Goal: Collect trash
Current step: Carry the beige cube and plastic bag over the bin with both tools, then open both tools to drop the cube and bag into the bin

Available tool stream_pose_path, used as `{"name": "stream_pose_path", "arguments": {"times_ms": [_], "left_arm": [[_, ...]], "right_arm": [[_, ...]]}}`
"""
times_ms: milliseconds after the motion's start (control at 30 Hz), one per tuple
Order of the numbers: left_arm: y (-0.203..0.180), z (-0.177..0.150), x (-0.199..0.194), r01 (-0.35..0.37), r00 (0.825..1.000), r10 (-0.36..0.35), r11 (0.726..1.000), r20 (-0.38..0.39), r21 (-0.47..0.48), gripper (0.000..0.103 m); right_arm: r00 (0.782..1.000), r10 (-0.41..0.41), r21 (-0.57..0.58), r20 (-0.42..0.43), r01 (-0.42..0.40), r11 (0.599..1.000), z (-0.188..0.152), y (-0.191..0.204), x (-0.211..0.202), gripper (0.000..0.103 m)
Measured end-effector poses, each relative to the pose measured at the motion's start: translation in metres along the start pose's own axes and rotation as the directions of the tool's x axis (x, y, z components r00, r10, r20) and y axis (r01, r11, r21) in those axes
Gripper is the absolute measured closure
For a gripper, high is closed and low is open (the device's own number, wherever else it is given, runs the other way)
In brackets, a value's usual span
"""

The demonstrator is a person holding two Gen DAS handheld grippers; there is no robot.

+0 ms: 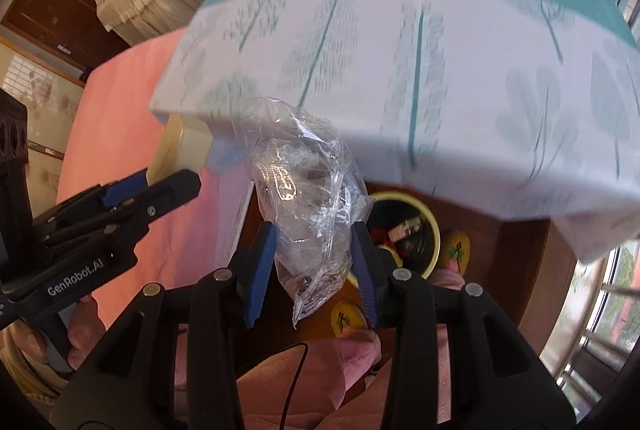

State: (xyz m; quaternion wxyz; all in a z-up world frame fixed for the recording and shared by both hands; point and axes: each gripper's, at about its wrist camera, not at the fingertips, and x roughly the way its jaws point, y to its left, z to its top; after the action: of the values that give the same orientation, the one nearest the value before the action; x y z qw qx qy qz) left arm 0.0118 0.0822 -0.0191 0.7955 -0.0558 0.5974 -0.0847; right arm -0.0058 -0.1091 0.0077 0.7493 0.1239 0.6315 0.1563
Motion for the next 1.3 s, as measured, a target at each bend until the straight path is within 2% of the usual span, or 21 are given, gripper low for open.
{"name": "stream_pose_path", "arguments": {"times_ms": [233,533,767,933,967,1033,1067,1100,1300], "left_arm": [[0.022,-0.049,0.055,0.018,0.997,-0.023,0.998,-0.078,-0.061,0.052],[0.025,-0.094,0.194,0.021,0.986,-0.036,0.996,-0.165,-0.091,0.052],[0.033,-0.116,0.281,-0.038,0.981,0.022,0.996,-0.192,-0.085,0.052],[0.033,-0.122,0.312,-0.053,0.978,0.04,0.997,-0.203,-0.06,0.051],[0.034,-0.121,0.315,-0.049,0.977,0.036,0.997,-0.211,-0.058,0.048],[0.034,-0.121,0.319,-0.052,0.976,0.038,0.997,-0.214,-0.056,0.035],[0.034,-0.122,0.32,-0.054,0.976,0.041,0.997,-0.212,-0.057,0.022],[0.037,-0.119,0.322,-0.054,0.977,0.04,0.997,-0.209,-0.06,0.018],[0.041,-0.116,0.305,-0.055,0.982,0.04,0.996,-0.183,-0.077,0.016]], "right_arm": [[0.989,-0.111,0.013,-0.103,0.113,0.994,-0.045,-0.005,0.057,0.068],[0.957,-0.248,0.007,-0.152,0.252,0.968,-0.077,-0.048,0.177,0.068],[0.94,-0.273,0.049,-0.204,0.289,0.956,-0.088,-0.091,0.26,0.068],[0.945,-0.251,0.1,-0.209,0.276,0.956,-0.084,-0.121,0.288,0.067],[0.947,-0.246,0.105,-0.207,0.271,0.957,-0.083,-0.122,0.292,0.067],[0.951,-0.233,0.117,-0.205,0.26,0.958,-0.079,-0.125,0.3,0.067],[0.952,-0.229,0.122,-0.205,0.257,0.959,-0.077,-0.127,0.304,0.067],[0.955,-0.215,0.132,-0.204,0.244,0.961,-0.077,-0.128,0.306,0.067],[0.966,-0.145,0.166,-0.216,0.183,0.969,-0.068,-0.136,0.321,0.063]]}}
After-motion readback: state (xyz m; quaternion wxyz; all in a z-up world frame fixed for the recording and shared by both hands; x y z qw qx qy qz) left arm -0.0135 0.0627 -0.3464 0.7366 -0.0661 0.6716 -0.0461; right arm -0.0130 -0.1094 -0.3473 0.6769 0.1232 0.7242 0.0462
